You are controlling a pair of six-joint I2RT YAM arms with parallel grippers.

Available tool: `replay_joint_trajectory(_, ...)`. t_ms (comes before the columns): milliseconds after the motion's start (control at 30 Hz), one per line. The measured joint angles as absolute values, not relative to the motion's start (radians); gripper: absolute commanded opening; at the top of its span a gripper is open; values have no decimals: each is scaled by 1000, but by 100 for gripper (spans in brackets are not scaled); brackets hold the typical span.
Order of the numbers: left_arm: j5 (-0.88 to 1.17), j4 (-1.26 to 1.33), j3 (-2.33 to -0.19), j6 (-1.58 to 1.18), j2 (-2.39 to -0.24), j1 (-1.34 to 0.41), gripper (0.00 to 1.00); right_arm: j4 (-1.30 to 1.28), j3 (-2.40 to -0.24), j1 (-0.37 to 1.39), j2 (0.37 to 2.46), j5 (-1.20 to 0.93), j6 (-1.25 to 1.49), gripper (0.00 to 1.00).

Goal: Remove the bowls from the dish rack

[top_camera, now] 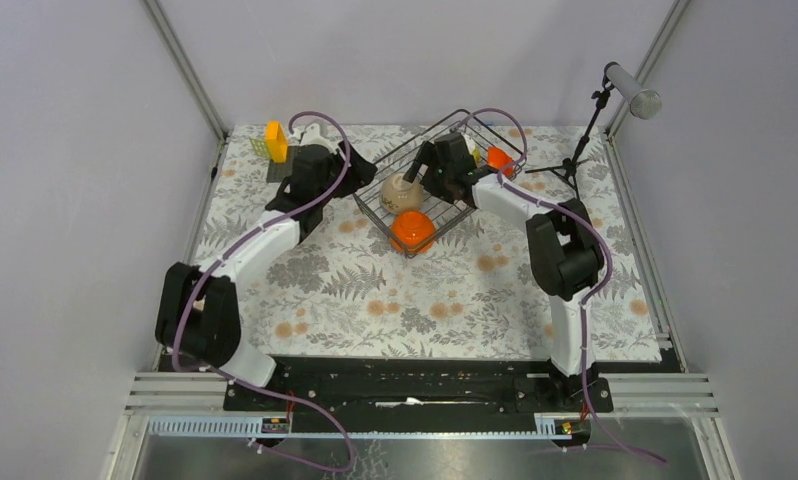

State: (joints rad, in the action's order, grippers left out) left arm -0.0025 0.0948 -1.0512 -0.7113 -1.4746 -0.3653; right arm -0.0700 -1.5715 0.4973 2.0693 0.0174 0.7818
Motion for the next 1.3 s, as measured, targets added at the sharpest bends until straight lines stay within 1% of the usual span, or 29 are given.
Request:
replay_joint_trajectory(100,27,69,-1116,-701,-1548,-366,63,-69,-1571,497,2085,26,800,94)
replay_joint_trajectory(300,41,51,-1141,-693,-1595,-365,63,-52,-1592,497,2124,36,818,94)
replay_joint_trajectory(367,41,23,-1187,-686,-1631,-362,62,-48,-1595,497,2136,38,820,94)
replay_joint_trajectory(433,41,2,-1231,-681,-1668,-358,62,-47,-1600,497,2146,41,821,91)
replay_joint_trajectory(500,42,-9,-1255,-677,-1694,-355,62,-44,-1604,497,2157,43,822,92)
replay_joint_trajectory(533,42,-12,-1256,-675,-1700,-354,62,-42,-1607,497,2162,42,828,92)
replay_joint_trajectory(633,42,-16,-1256,-672,-1709,-353,62,-39,-1620,497,2173,46,841,99)
replay_joint_trajectory(667,43,-16,-1256,-672,-1711,-352,62,-39,-1621,497,2176,47,850,99)
replay_joint_trajectory(967,58,-44,-1299,-664,-1768,-352,63,-25,-1621,497,2188,52,920,100)
replay_joint_trajectory(1300,77,-57,-1301,-662,-1772,-352,63,45,-1604,497,2204,52,965,100)
